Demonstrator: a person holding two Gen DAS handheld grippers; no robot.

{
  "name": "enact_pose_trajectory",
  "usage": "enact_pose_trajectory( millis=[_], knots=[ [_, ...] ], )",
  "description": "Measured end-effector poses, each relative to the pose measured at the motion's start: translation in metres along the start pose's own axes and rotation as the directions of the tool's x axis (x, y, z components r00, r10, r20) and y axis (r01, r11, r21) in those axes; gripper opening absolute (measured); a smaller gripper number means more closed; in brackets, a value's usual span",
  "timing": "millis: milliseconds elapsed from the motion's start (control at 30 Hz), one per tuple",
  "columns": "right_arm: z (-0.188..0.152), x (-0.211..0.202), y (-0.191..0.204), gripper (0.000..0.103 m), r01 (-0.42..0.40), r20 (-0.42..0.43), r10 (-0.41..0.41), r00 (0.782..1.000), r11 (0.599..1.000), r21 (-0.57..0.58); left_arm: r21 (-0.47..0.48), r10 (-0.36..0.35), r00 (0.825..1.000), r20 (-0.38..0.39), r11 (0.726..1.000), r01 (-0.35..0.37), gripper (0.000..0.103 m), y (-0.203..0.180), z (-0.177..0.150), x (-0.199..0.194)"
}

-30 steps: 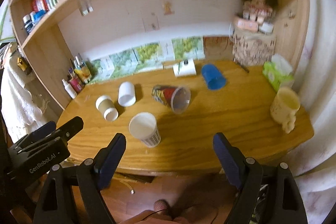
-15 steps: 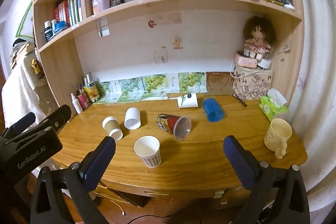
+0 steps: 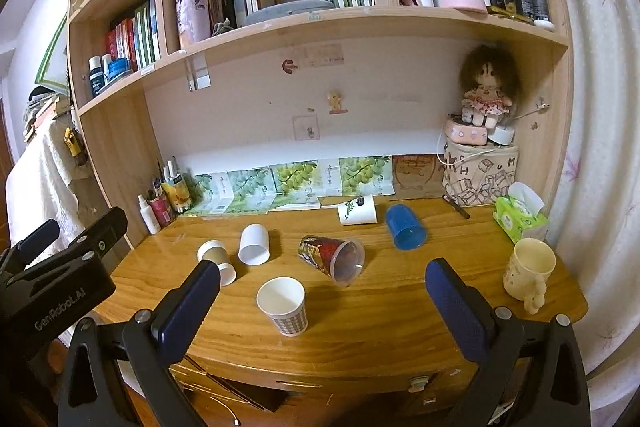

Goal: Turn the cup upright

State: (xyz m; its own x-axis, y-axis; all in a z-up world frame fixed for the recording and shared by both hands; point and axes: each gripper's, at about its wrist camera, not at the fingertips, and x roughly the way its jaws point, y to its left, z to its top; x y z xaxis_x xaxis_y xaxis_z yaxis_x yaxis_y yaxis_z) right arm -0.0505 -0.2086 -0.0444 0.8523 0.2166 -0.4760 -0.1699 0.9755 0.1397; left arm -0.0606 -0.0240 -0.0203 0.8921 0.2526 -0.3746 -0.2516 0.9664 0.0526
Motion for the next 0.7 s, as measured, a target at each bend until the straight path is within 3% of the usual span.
enact_pose_trajectory(
  millis=[700],
  knots=[
    [0.0020, 0.0087, -0.0062, 0.103, -0.004, -0.079, 0.004, 0.997, 1.000, 0.005, 0.007, -0.026, 0.998, -0.059, 1.000, 0.026, 0.103, -0.0046, -0.0018, 0.0040]
  ],
)
